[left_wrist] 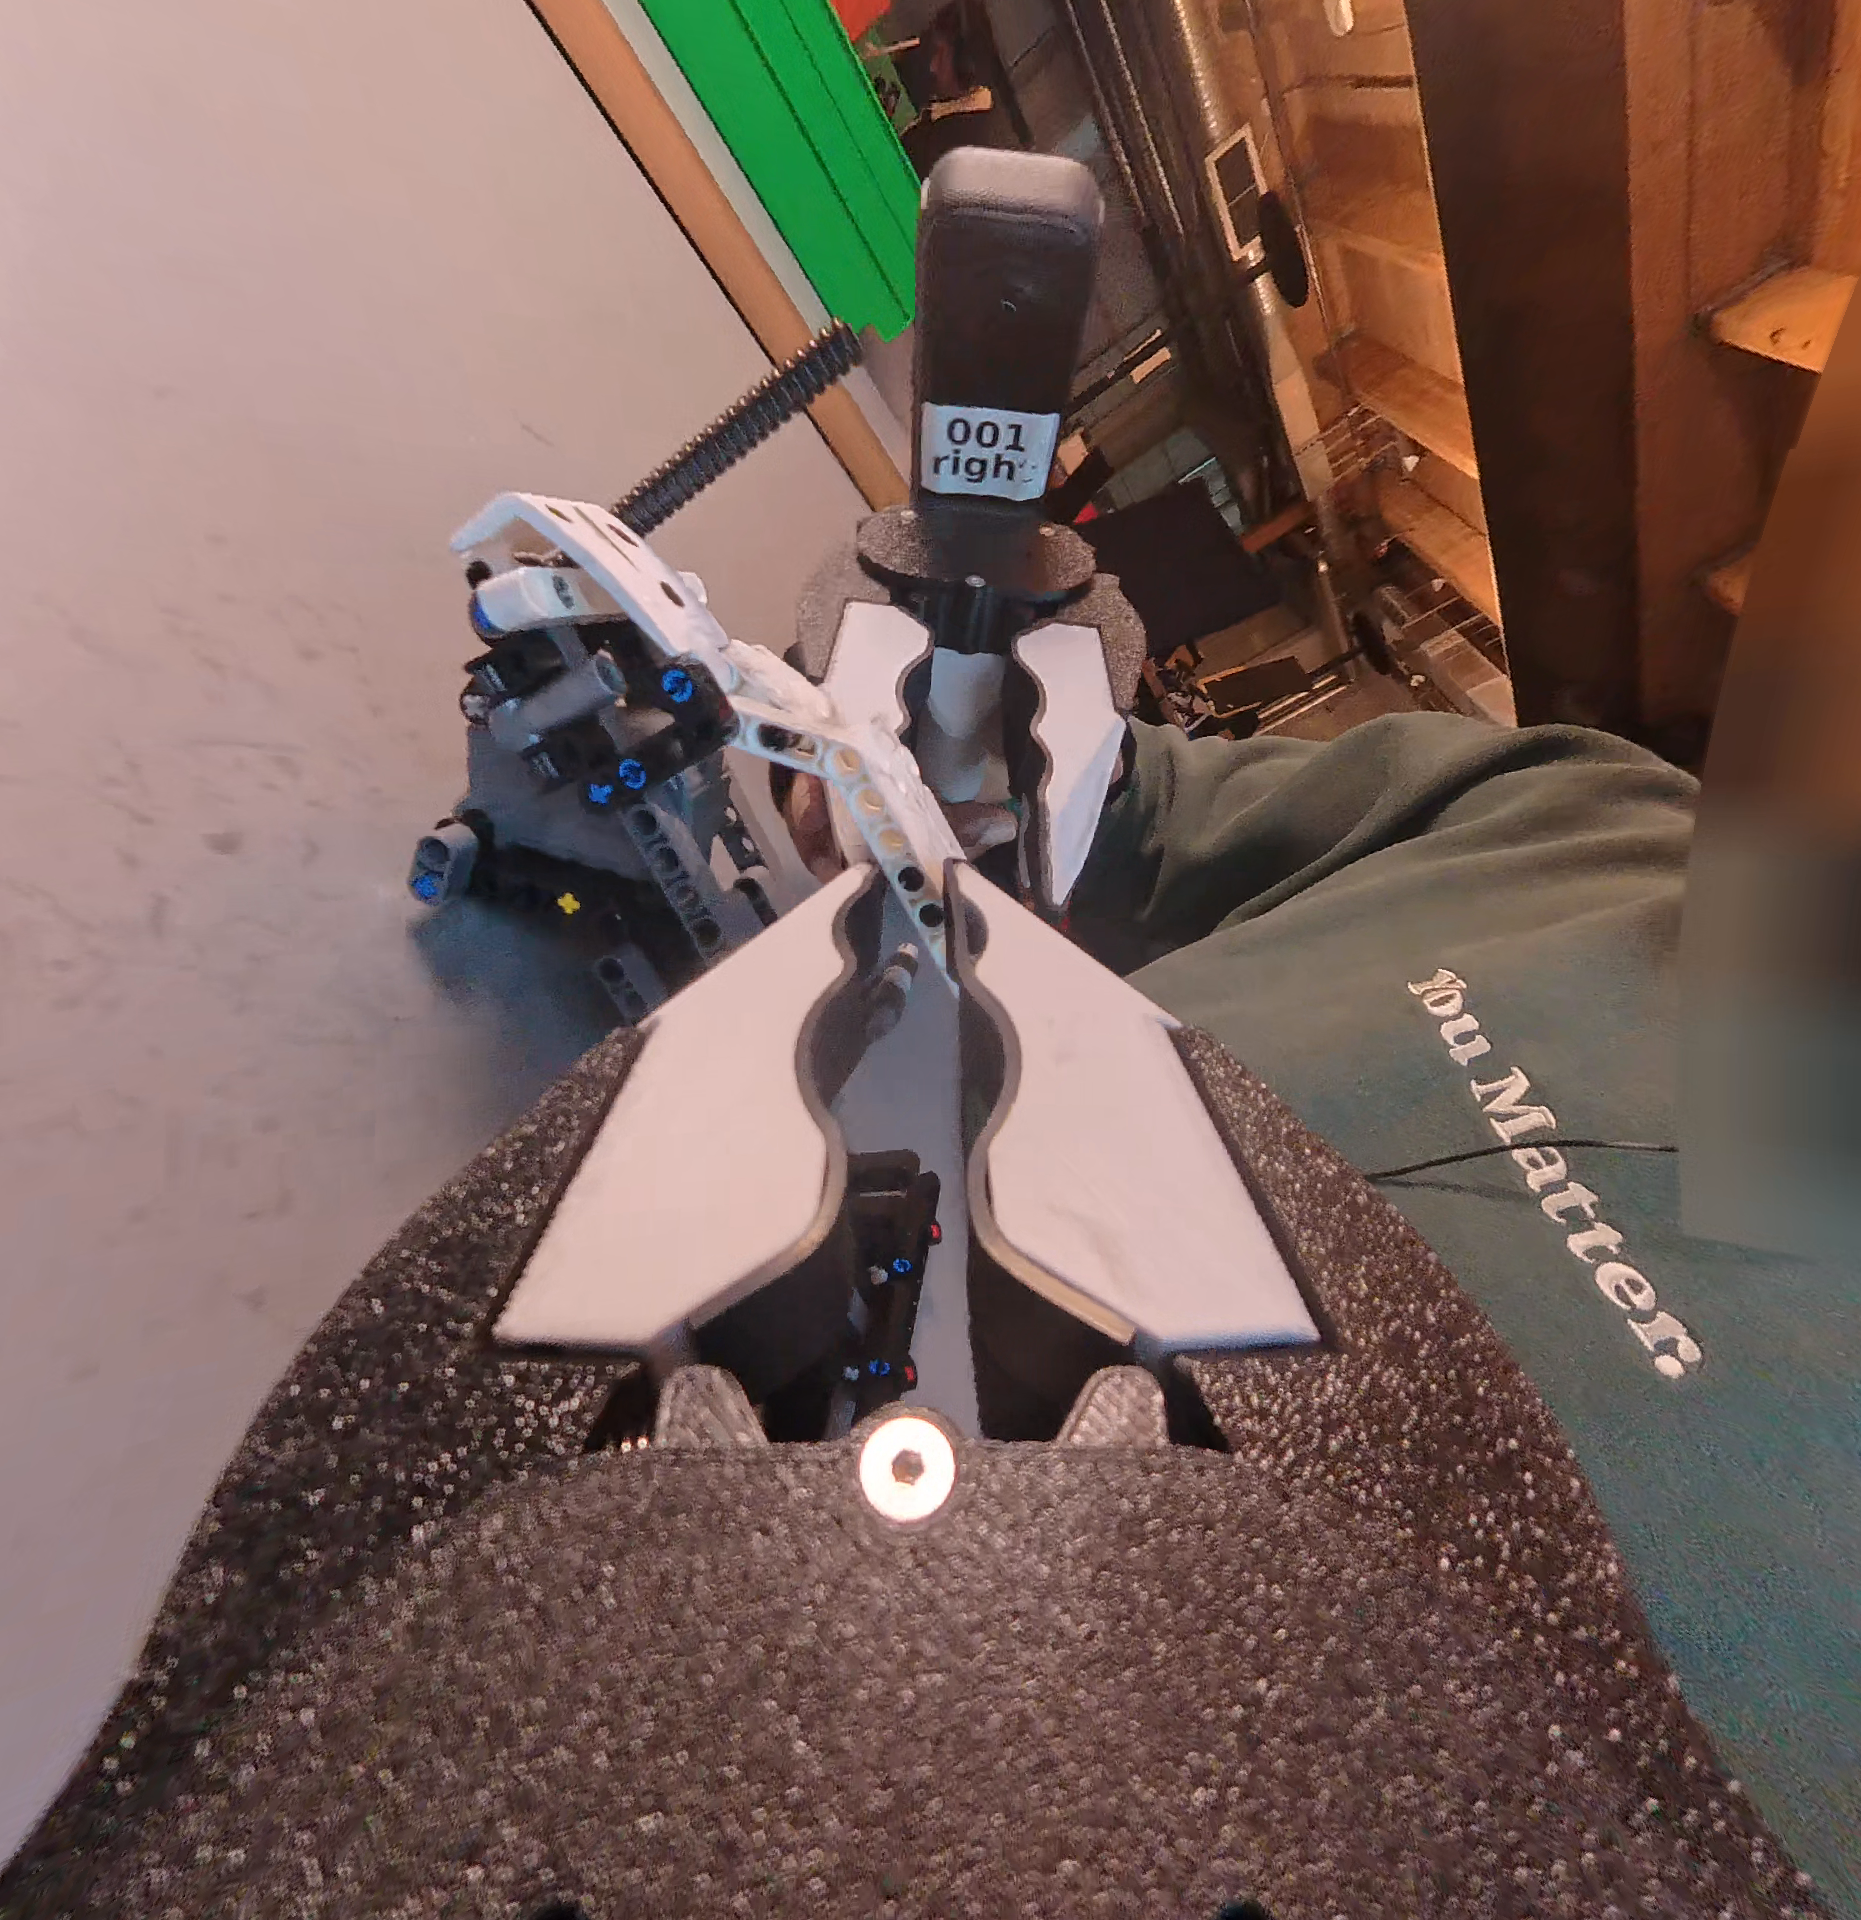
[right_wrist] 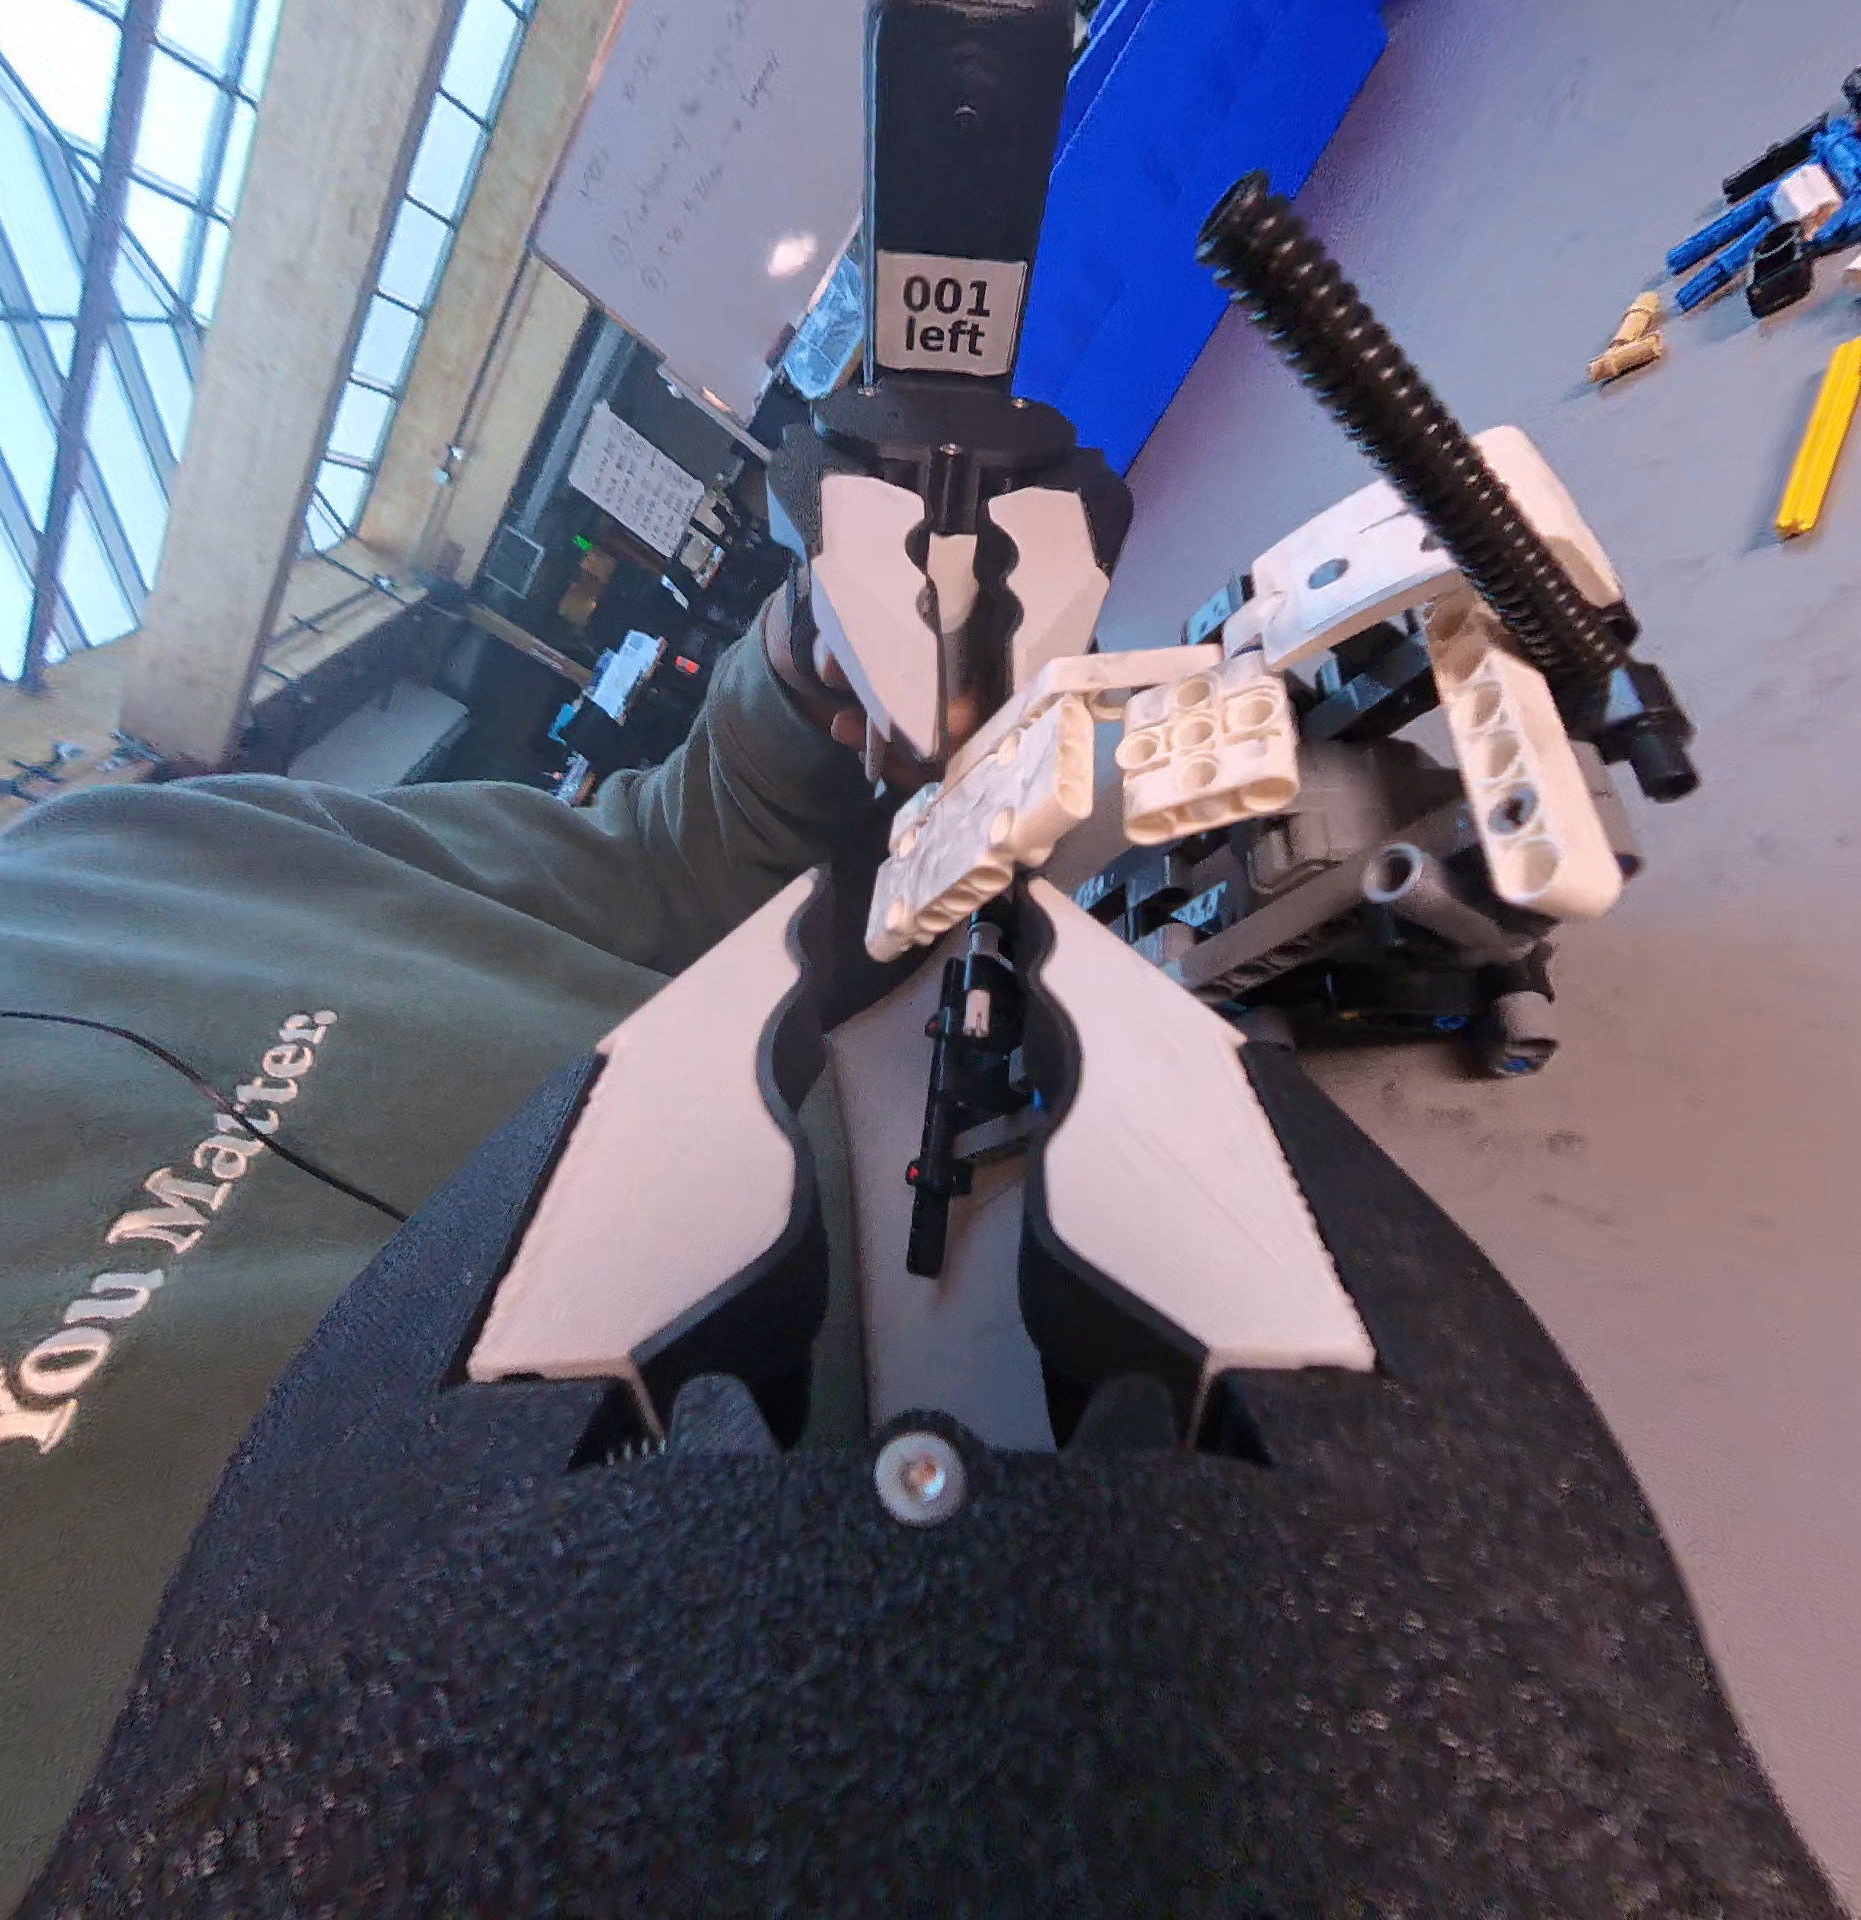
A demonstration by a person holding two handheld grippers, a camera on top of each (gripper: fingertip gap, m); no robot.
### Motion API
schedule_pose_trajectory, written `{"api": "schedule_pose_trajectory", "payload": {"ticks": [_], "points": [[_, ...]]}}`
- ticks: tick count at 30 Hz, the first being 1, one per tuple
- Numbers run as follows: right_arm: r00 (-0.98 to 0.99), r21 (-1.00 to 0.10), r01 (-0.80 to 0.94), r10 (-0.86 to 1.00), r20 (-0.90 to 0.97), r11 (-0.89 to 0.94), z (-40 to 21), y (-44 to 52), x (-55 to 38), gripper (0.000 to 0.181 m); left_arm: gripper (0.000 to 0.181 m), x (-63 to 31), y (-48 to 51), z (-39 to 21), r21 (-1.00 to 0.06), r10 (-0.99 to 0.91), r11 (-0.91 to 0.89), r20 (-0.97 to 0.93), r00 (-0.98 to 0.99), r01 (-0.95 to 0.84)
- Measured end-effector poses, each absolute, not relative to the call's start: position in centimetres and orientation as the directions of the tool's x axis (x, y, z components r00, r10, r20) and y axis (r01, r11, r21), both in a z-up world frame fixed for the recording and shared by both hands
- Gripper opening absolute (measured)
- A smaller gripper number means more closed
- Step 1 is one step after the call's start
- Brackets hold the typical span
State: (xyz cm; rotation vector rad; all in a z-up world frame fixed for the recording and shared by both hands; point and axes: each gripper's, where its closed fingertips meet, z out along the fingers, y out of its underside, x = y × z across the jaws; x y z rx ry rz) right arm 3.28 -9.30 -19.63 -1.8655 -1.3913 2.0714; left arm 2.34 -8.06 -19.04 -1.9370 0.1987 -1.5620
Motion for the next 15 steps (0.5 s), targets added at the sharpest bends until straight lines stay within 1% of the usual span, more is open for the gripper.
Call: {"api": "schedule_pose_trajectory", "payload": {"ticks": [4,6,11,15], "points": [[-0.246,-0.541,0.518,0.491,-0.836,-0.662,-19.9,-8.5,3.0,0.016,0.010,3.1,-7.7,-19.3,-0.541,-0.474,-0.797,0.836,0.275,0.269],[-0.240,-0.496,0.530,0.439,-0.866,-0.688,-19.9,-8.4,3.1,0.014,0.010,3.1,-7.6,-19.3,-0.525,-0.462,-0.805,0.847,0.263,0.277],[-0.226,-0.451,0.550,0.395,-0.890,-0.703,-19.8,-8.3,2.8,0.012,0.015,3.6,-7.4,-19.3,-0.482,-0.430,-0.826,0.874,0.226,0.292],[-0.219,-0.426,0.536,0.367,-0.904,-0.729,-20.1,-8.2,2.7,0.008,0.008,3.6,-7.2,-19.4,-0.492,-0.443,-0.818,0.869,0.219,0.298]]}}
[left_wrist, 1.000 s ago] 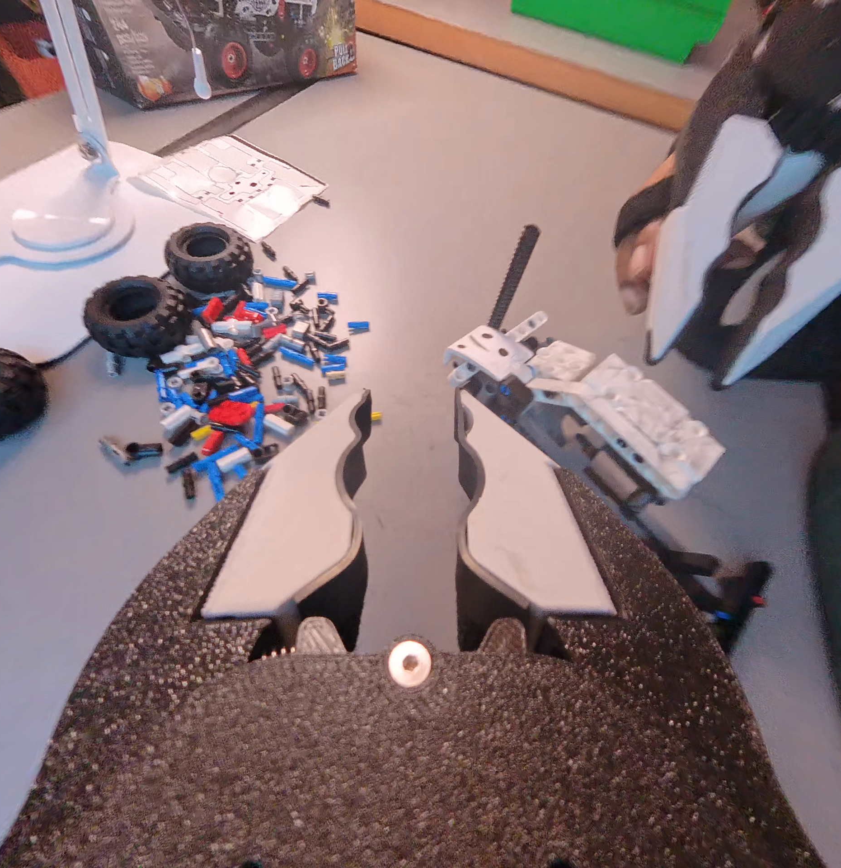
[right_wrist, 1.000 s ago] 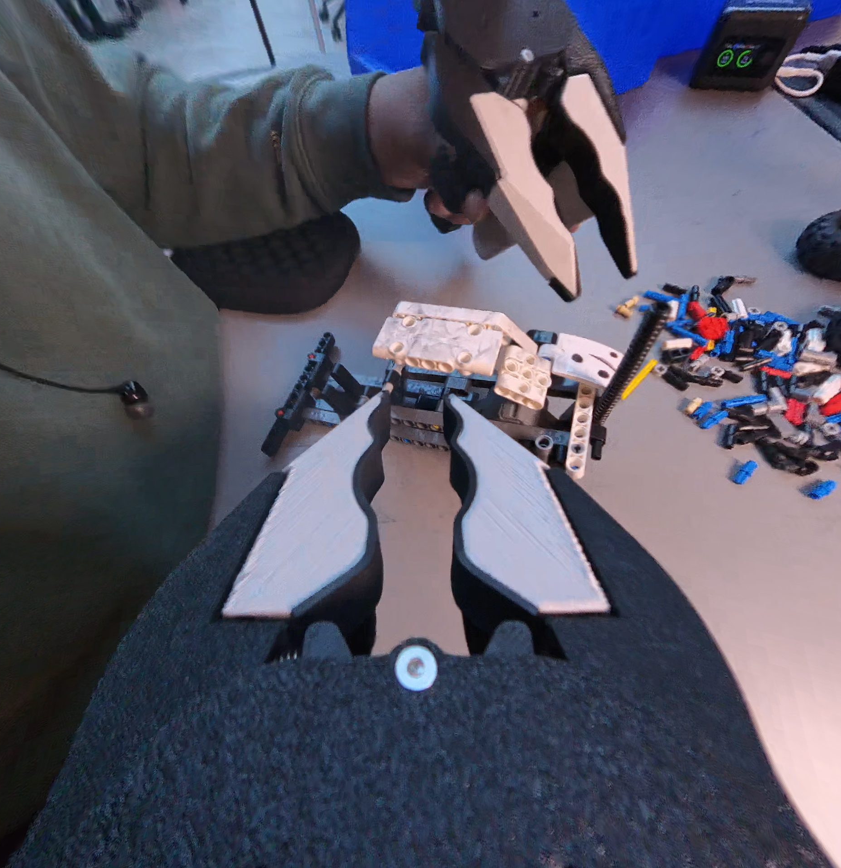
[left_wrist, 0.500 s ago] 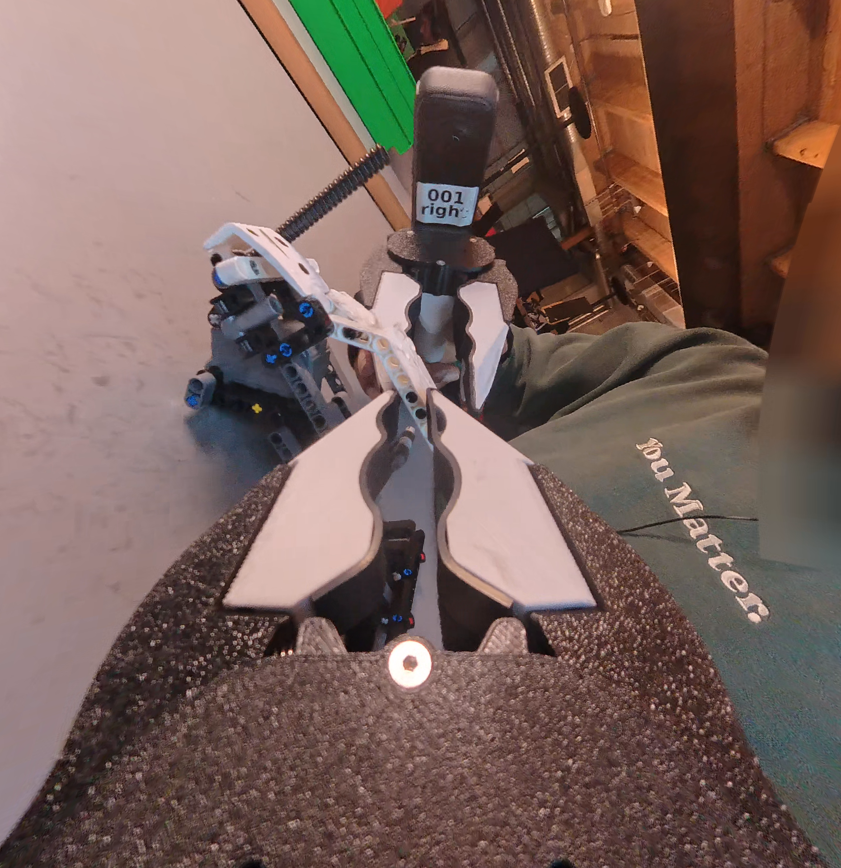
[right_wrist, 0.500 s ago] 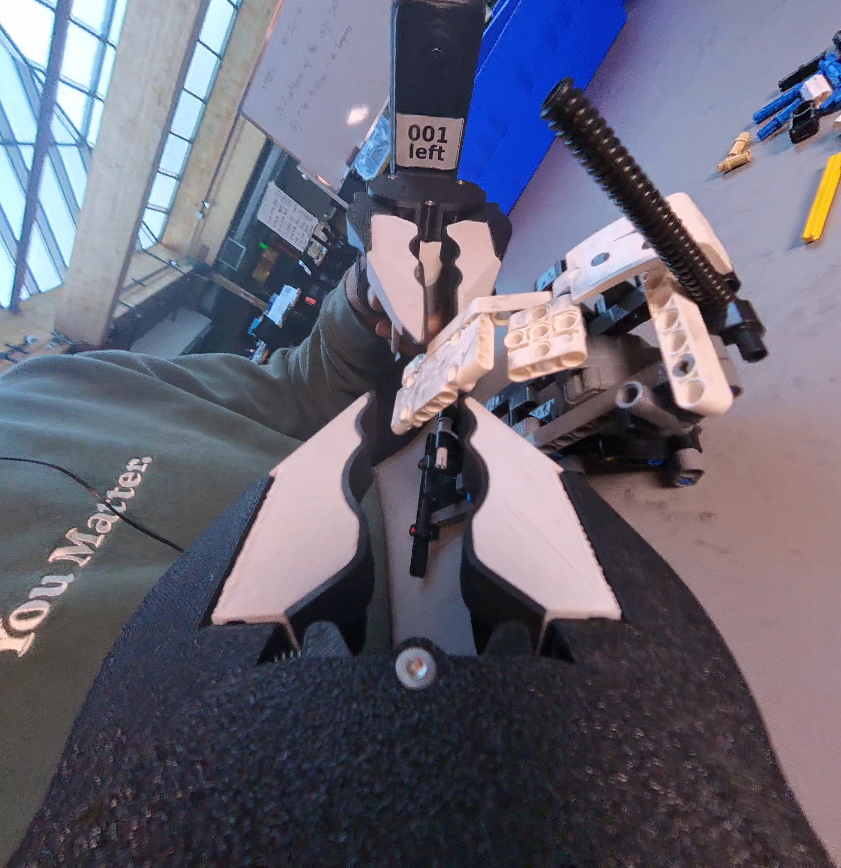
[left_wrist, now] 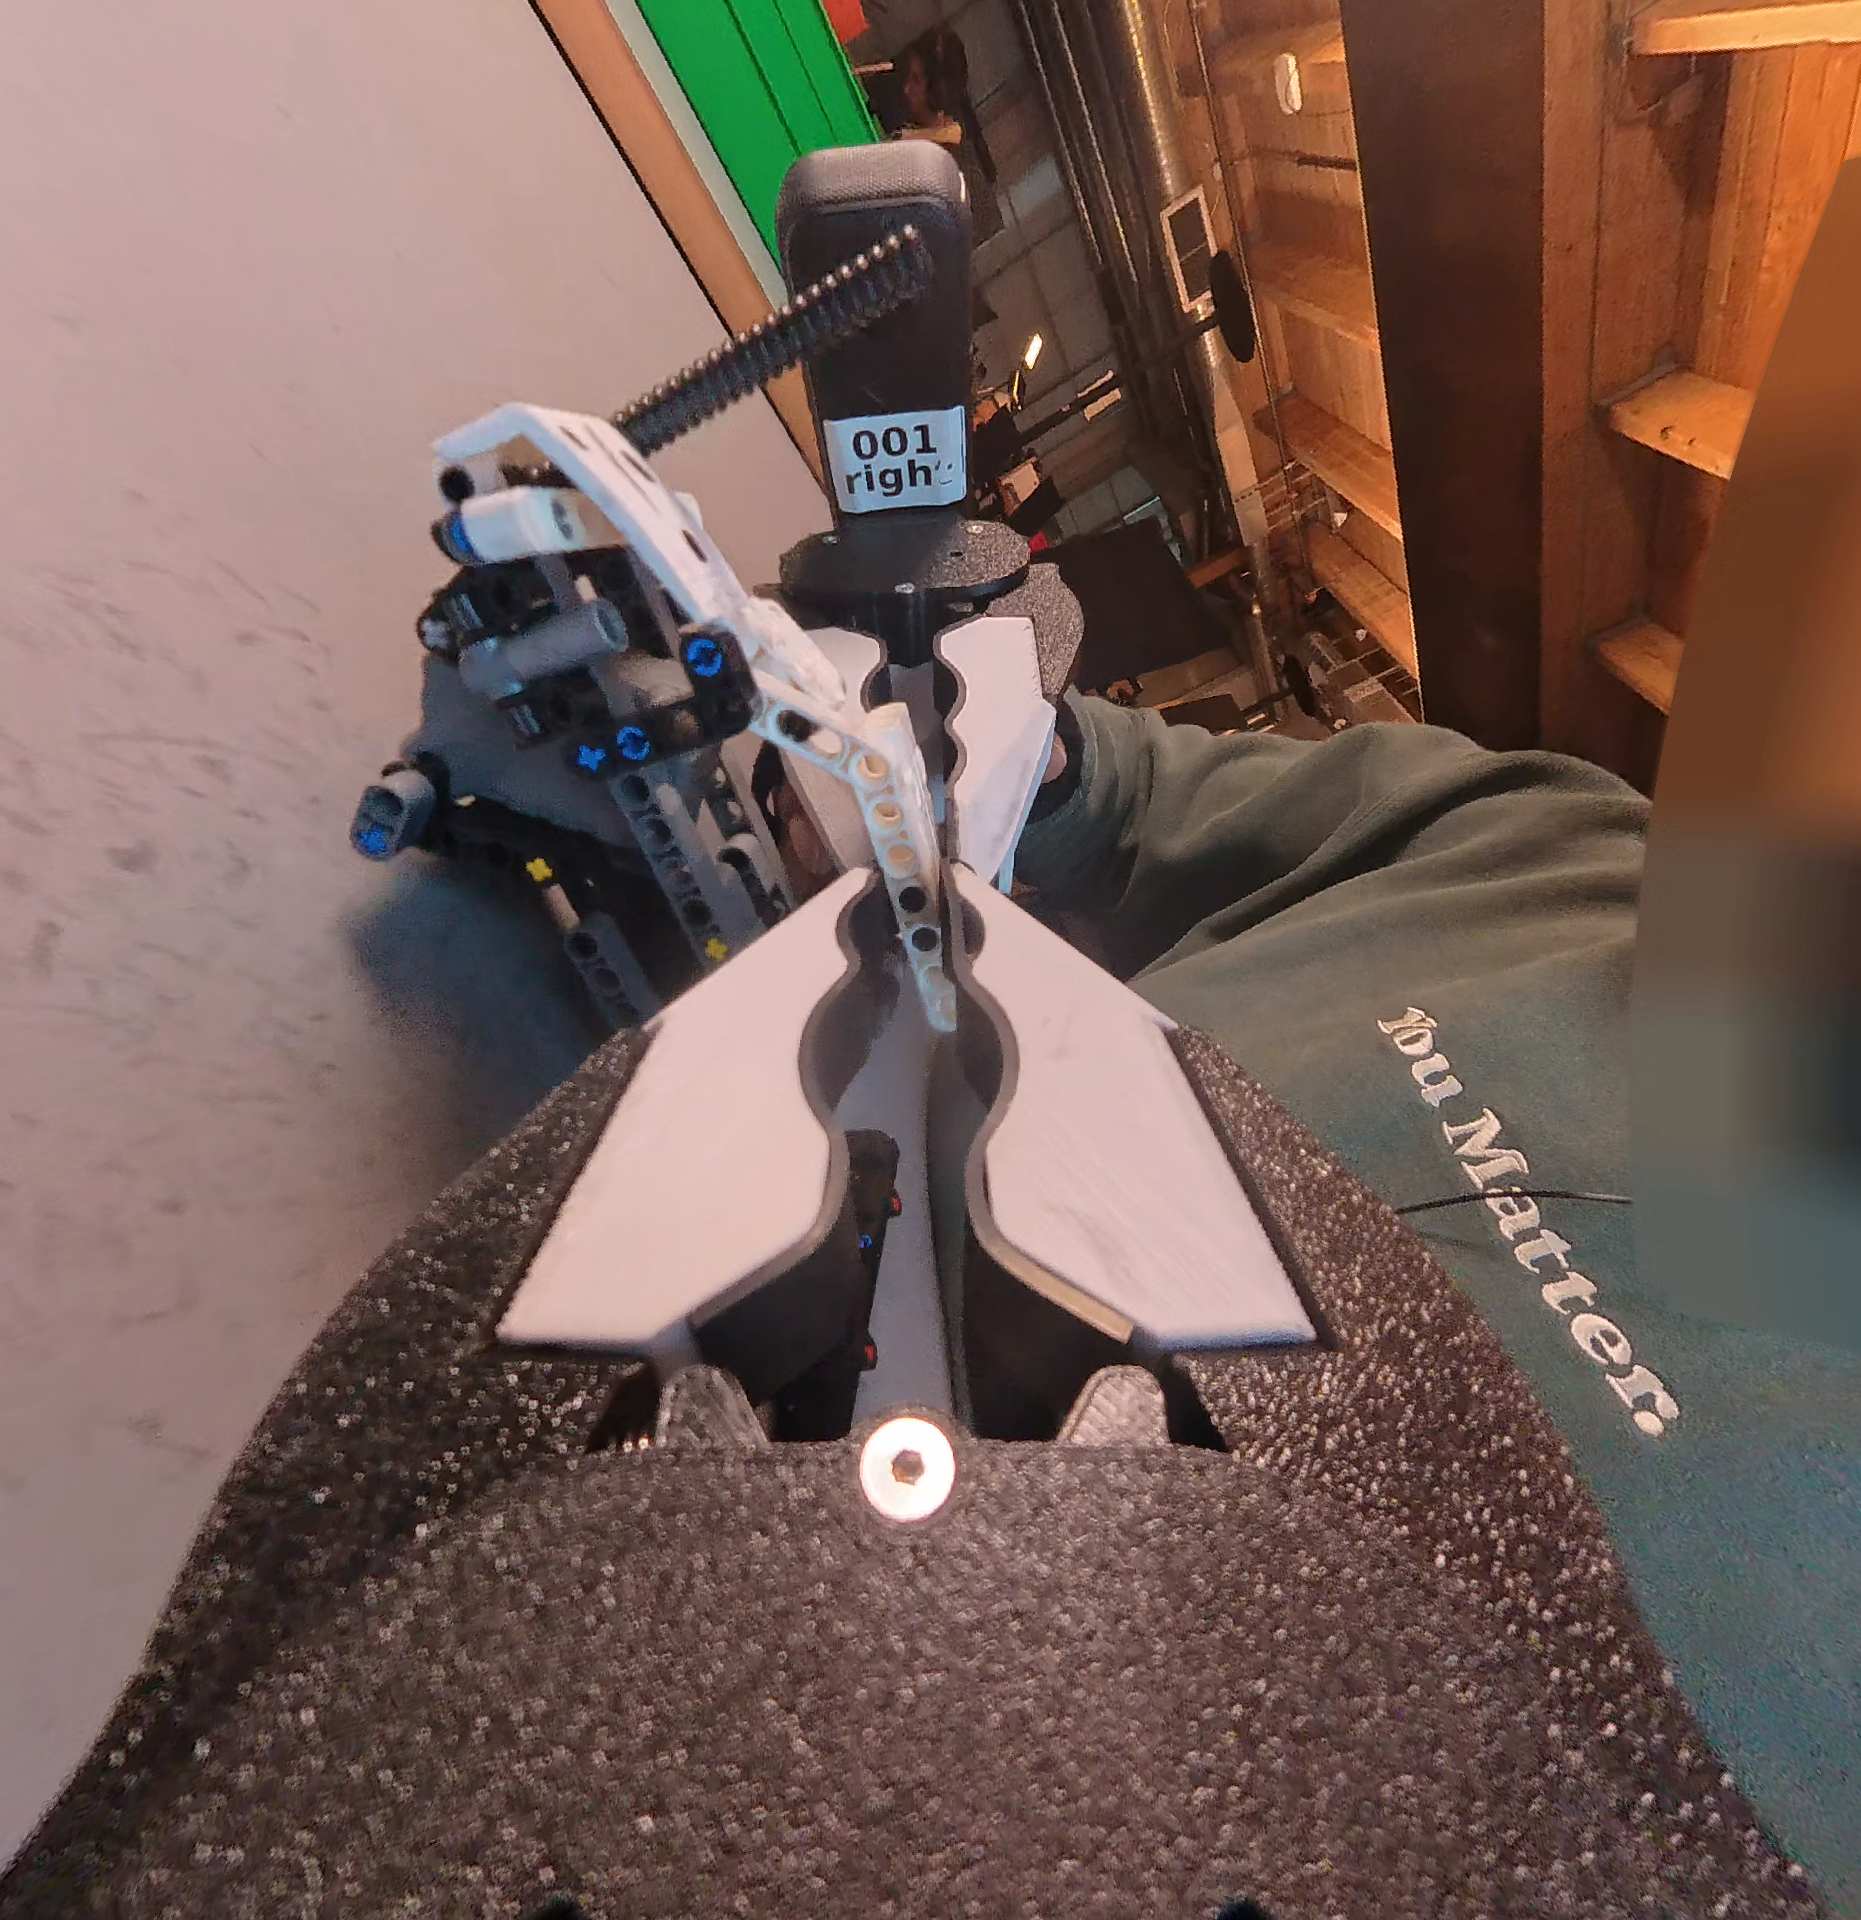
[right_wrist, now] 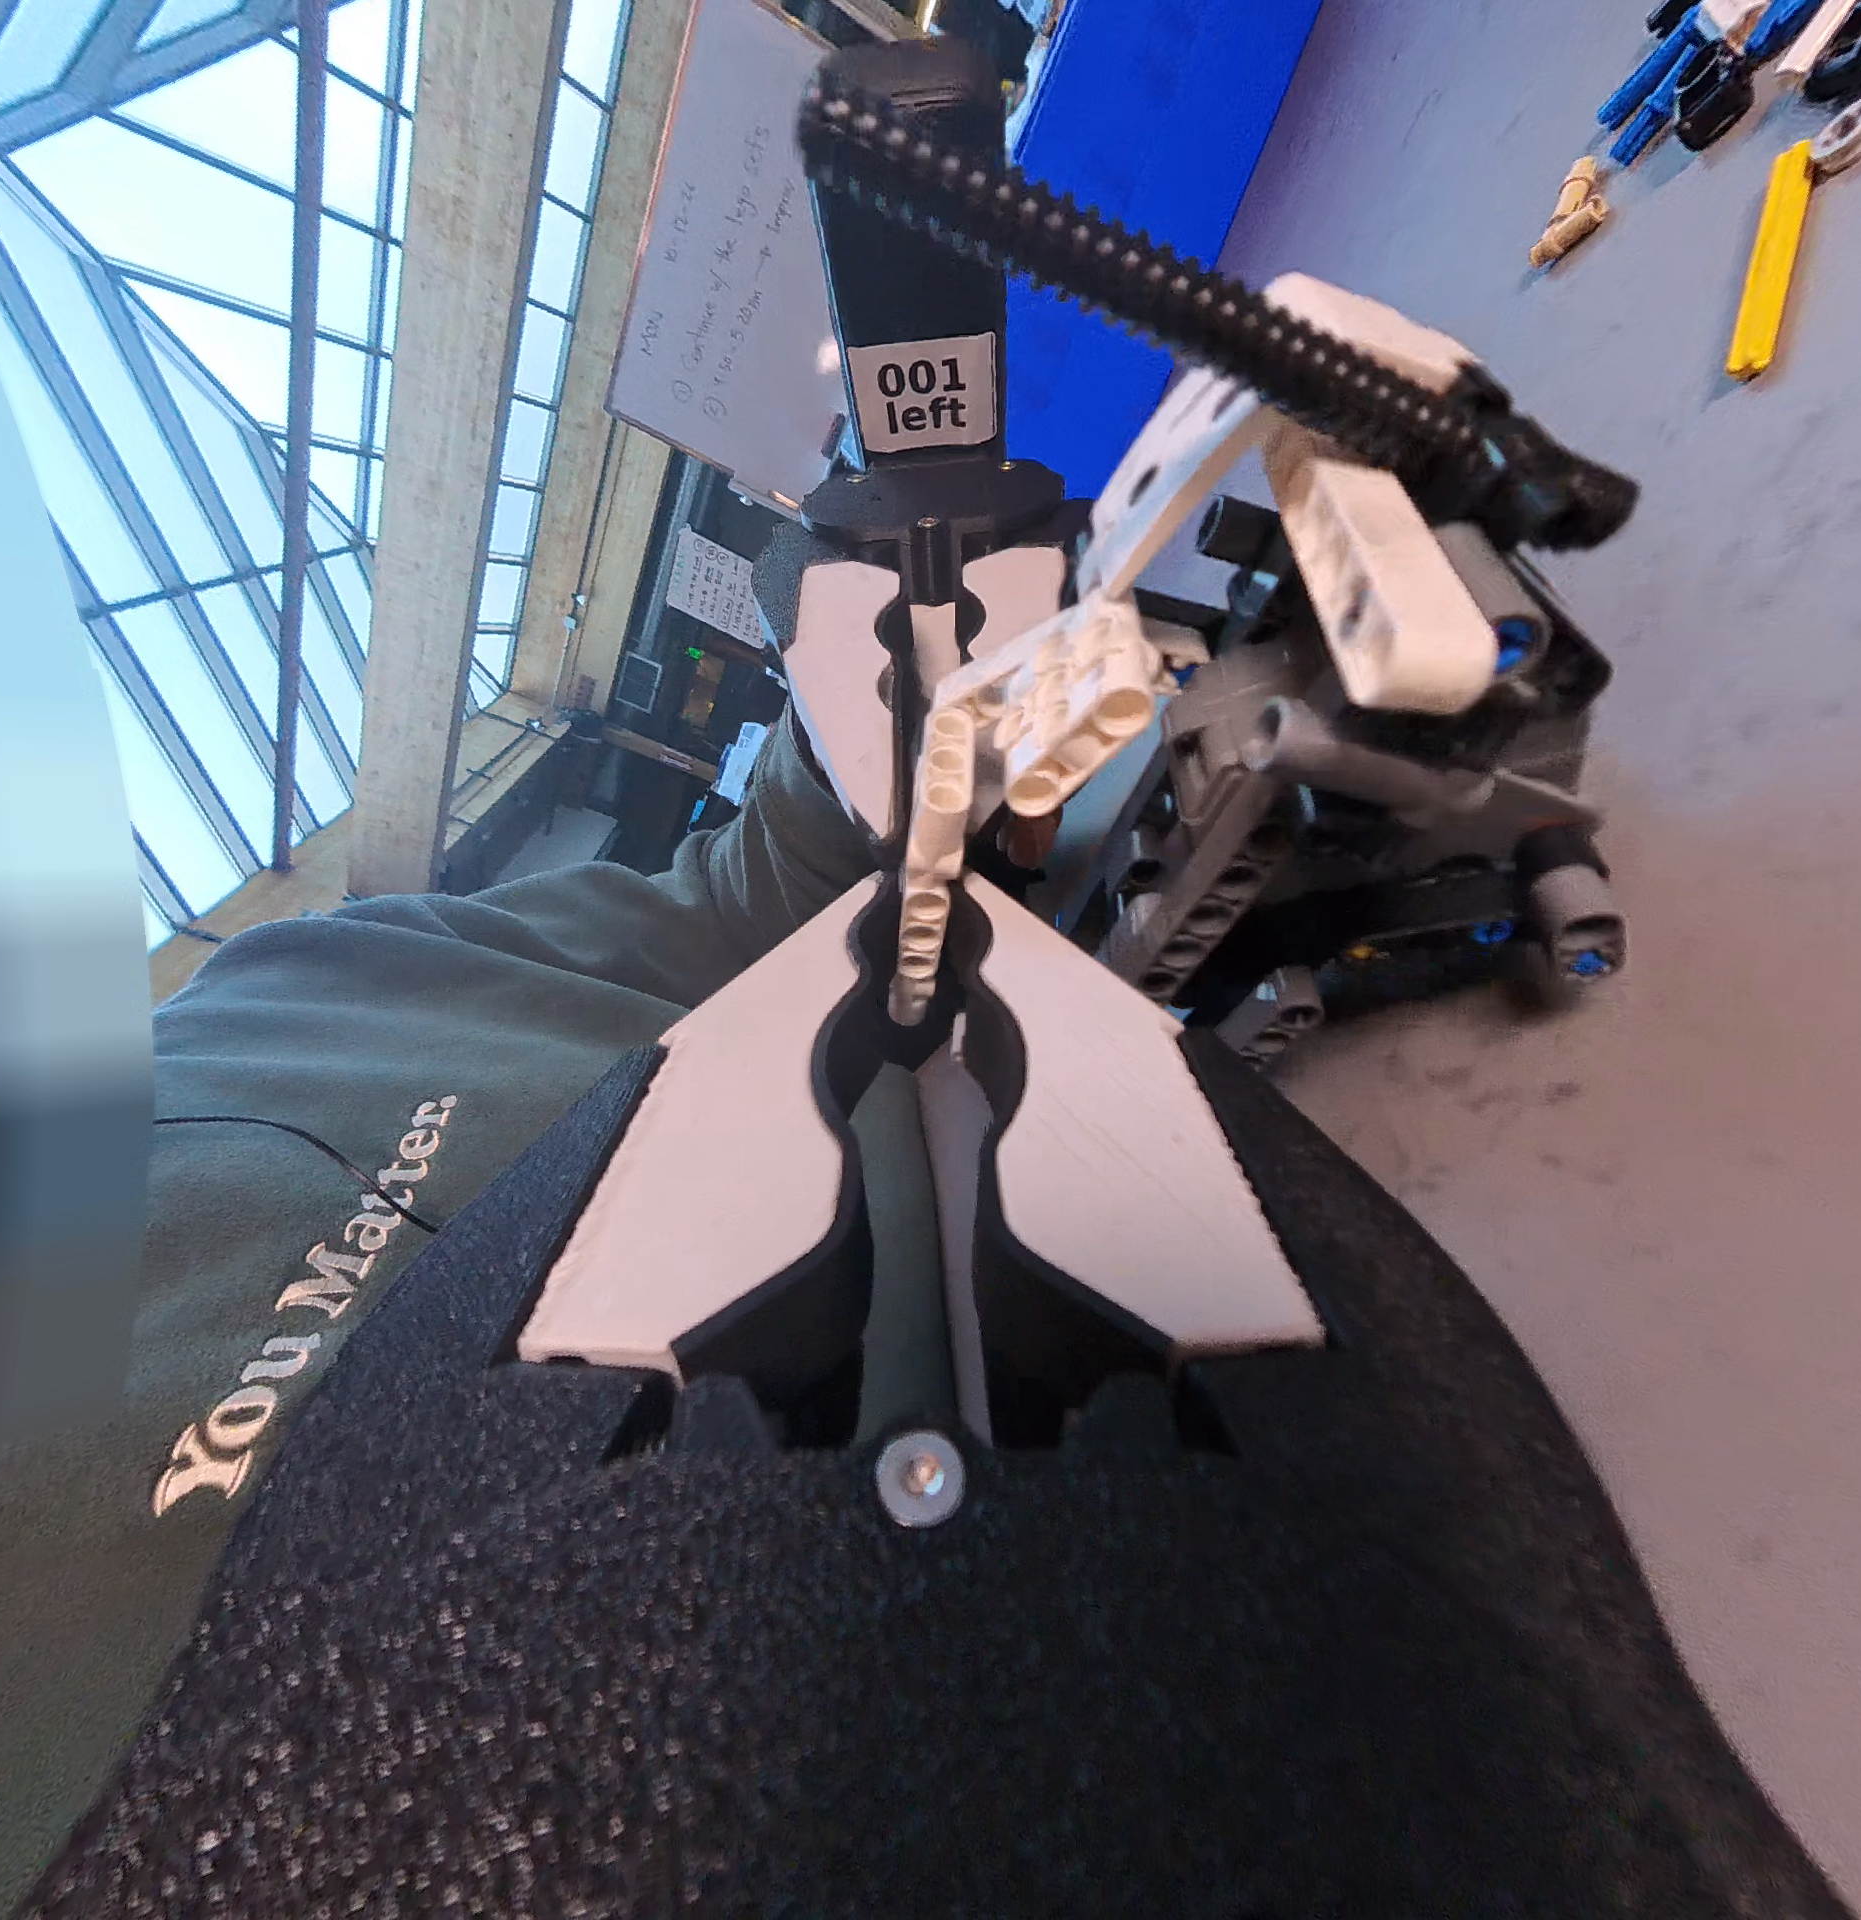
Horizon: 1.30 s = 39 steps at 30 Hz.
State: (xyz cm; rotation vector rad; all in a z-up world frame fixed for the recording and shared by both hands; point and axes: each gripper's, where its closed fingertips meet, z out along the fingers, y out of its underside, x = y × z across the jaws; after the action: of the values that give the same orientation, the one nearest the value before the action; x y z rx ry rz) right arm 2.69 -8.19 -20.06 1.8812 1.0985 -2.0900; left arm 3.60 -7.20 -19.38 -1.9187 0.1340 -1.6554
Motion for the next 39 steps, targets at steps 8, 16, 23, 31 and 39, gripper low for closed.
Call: {"api": "schedule_pose_trajectory", "payload": {"ticks": [8,16,23,31,39], "points": [[-0.151,-0.380,0.489,0.353,-0.924,-0.785,-20.7,-5.7,4.7,0.006,0.007,2.1,-7.4,-19.8,-0.483,-0.431,-0.833,0.873,0.230,0.270],[-0.238,-0.494,0.439,0.433,-0.870,-0.750,-18.2,-5.2,5.7,0.006,0.011,3.2,-7.5,-19.7,-0.511,-0.467,-0.836,0.854,0.231,0.198],[-0.360,-0.748,0.310,0.655,-0.664,-0.588,-15.1,-4.8,5.9,0.006,0.021,0.9,-5.7,-17.8,-0.697,-0.599,-0.691,0.701,0.386,0.194],[-0.423,-0.948,0.239,0.857,-0.296,-0.209,-14.0,-5.7,3.0,0.006,0.017,3.1,-6.1,-12.9,-0.902,-0.799,-0.415,0.423,0.427,0.118],[-0.463,-0.967,0.239,0.866,-0.189,-0.084,-12.8,-6.1,2.4,0.006,0.004,3.2,-6.1,-11.9,-0.939,-0.812,-0.340,0.322,0.487,0.054]]}}
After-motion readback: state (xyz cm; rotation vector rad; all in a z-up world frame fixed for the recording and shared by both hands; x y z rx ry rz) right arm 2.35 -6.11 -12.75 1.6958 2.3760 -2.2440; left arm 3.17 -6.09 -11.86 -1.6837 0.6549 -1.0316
